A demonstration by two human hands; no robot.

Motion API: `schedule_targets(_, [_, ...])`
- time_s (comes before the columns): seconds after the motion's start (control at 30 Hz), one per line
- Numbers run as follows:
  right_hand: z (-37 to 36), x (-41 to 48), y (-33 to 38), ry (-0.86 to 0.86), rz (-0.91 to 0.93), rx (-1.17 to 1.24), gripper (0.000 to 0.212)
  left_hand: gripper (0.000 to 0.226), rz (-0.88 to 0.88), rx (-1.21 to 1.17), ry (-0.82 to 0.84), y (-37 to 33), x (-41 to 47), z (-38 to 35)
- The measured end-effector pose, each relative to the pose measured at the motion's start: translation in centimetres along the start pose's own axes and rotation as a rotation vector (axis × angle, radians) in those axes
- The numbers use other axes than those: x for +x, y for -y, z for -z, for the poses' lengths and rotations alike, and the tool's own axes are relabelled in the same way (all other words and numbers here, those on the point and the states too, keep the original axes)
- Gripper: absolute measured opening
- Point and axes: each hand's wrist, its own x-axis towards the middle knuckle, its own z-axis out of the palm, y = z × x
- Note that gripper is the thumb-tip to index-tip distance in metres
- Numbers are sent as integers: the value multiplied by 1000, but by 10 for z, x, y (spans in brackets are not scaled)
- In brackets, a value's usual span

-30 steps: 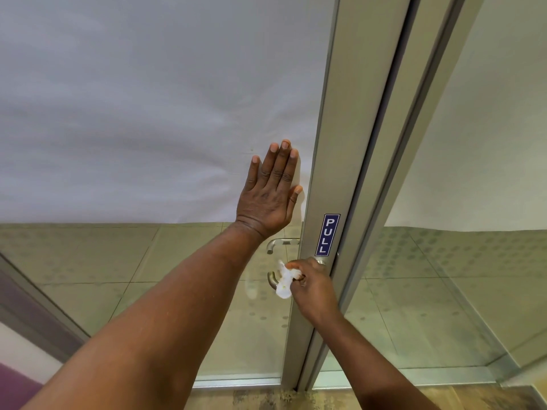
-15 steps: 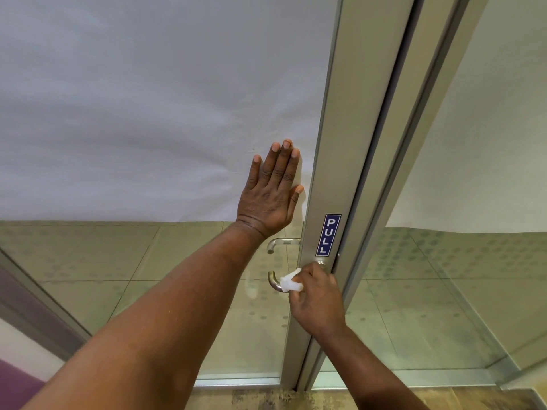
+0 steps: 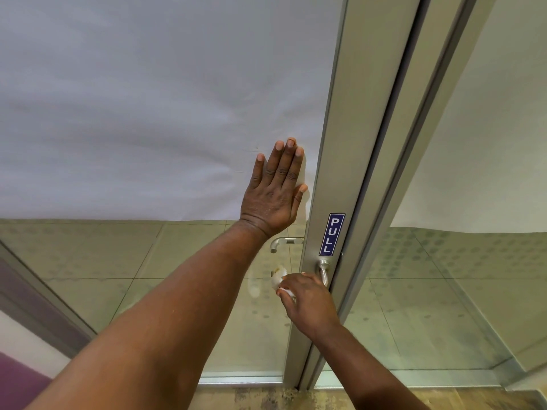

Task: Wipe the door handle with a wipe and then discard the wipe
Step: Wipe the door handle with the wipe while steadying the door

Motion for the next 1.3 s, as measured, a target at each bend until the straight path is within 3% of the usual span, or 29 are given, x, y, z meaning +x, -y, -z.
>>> schedule_targets(0.43, [-12, 33, 24, 126, -133, 34, 34, 71, -6, -9, 4, 1, -1, -1])
schedule_targets(0.73, [-16, 19, 26, 147, -34, -47, 16, 69, -8, -2, -11, 1, -1, -1])
schedule_targets(1.07, [0, -8, 0, 53, 132, -40, 40, 69, -11, 14, -13, 1, 1, 0])
schedule_targets(1.3, [14, -17, -24, 36, 113, -28, 38, 66, -6, 6, 0, 1, 0, 0])
